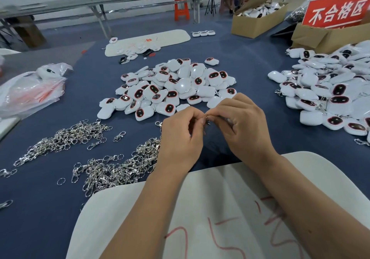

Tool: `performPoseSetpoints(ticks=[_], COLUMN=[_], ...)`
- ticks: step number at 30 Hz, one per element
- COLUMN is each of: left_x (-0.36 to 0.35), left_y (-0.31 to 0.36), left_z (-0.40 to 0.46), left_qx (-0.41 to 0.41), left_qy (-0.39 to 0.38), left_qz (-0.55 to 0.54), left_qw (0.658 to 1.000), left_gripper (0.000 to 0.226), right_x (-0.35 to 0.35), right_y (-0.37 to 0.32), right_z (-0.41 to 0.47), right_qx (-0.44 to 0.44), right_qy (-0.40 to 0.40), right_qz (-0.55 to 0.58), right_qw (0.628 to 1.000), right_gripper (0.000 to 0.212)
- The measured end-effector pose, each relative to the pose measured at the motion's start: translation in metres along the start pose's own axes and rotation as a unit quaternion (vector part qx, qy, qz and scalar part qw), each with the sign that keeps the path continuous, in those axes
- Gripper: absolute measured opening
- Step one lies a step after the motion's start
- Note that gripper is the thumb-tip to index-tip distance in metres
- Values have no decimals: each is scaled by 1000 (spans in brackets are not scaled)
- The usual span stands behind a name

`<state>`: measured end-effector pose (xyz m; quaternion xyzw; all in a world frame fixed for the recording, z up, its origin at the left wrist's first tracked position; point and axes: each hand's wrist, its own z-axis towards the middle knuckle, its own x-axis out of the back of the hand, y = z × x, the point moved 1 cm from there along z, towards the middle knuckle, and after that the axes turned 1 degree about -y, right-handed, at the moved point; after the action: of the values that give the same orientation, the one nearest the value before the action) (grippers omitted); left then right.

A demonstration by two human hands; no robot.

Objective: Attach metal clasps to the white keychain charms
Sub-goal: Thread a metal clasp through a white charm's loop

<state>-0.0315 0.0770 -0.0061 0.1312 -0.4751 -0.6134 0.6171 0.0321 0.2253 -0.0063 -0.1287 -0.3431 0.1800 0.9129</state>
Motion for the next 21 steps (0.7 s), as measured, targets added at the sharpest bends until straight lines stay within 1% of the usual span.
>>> performPoseSetpoints(ticks=[1, 3, 5, 7, 10, 14, 17, 19, 21], left_x=[0, 1, 1, 0, 0, -1, 0, 0, -1], left_y=[1, 2, 3, 3, 2, 1, 2, 2, 2], left_z=[0, 1, 1, 2, 2, 2, 3, 3, 2], left_qx=[-6, -20, -26, -28, -33, -16, -13, -18, -22], left_qy=[7, 21, 23, 24, 32, 30, 16, 0, -24], left_qz=[2, 12, 24, 29, 35, 17, 9, 13, 17], left_qw=[1000, 999, 999, 999, 998, 999, 1000, 1000, 999], left_gripper=[13, 12, 11, 11, 10, 10, 9, 8, 9], right_x=[0, -1, -1, -2, -2, -3, -4, -5, -7], right_y=[0, 0, 2, 3, 4, 3, 2, 4, 9], right_z=[0, -1, -2, -3, -2, -2, -2, -2, -2], right_qx=[-5, -53, -112, -135, -136, -137, -169, -234, -302], right_qy=[3, -2, -31, -55, -65, -62, -50, -28, -20], right_qz=[13, 82, 166, 208, 220, 221, 234, 268, 342], right_qw=[1000, 995, 979, 967, 964, 964, 956, 934, 890], right_gripper=[12, 10, 10, 11, 13, 13, 12, 12, 14])
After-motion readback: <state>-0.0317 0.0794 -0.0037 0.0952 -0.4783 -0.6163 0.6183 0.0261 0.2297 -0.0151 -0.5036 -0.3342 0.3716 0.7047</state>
